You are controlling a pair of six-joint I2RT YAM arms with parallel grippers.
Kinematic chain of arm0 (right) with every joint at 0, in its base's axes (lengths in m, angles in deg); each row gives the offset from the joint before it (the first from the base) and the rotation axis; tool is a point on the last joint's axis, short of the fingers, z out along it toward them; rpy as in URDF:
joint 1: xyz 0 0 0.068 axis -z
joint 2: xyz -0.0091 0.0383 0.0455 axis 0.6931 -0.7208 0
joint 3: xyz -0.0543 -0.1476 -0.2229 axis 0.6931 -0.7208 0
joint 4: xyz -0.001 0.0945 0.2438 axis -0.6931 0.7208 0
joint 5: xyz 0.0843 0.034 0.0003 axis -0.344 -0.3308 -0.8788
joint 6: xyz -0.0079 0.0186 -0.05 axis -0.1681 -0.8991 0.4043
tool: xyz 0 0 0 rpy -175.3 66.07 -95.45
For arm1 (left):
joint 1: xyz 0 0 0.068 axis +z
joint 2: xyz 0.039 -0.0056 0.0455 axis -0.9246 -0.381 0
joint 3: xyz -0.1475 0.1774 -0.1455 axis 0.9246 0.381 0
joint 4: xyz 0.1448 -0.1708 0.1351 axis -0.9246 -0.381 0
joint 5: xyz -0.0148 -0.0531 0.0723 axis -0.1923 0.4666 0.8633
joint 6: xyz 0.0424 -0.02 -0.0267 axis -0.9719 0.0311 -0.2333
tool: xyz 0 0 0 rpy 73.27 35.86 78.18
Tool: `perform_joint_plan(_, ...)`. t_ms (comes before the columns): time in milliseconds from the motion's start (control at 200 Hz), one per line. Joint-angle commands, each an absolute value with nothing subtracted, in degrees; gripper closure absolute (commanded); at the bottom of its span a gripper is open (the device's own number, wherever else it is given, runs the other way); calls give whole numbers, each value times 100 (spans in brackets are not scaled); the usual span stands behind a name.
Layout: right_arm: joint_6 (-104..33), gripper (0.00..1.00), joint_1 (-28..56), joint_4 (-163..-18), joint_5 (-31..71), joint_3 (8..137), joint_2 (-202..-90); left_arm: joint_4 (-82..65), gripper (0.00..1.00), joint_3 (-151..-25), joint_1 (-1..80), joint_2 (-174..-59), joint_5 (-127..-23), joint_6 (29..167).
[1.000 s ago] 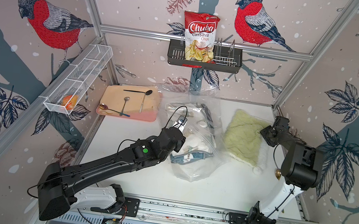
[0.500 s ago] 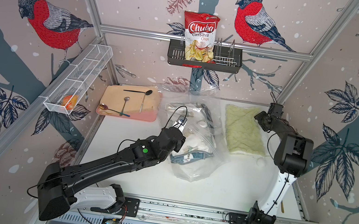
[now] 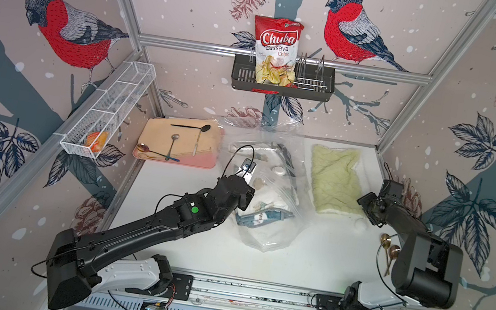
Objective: Take the blanket out of the vacuum bag
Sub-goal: Place the blanket at the corner of the board.
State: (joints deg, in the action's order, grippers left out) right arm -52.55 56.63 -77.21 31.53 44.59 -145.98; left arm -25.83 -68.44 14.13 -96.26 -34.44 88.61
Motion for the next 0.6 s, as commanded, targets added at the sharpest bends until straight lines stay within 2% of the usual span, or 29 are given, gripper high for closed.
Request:
perform_joint_plan(0,-5005,48,5687,-7762,3081,4316,-14557,-2410,100,-6889,1417,-9594,-3566,8906)
perform_joint_plan(75,-5007,65,5699,-7791,2972,4280,-14524,-2409,100,-6876,1403,-9577,-3565,8897)
perform_joint_plan(115,-5009,70,5690,-7816,2854,4267,-14475,-2392,100,-6880,1399,-9565,-3560,8897)
perform_joint_plan(275,-4987,100,5671,-7701,2813,4378,-14267,-2409,100,-6880,1390,-9568,-3540,8890)
perform_joint_plan(595,-5053,100,5781,-7606,3602,4307,-13388,-2401,100,-6872,1381,-9573,-3505,8875)
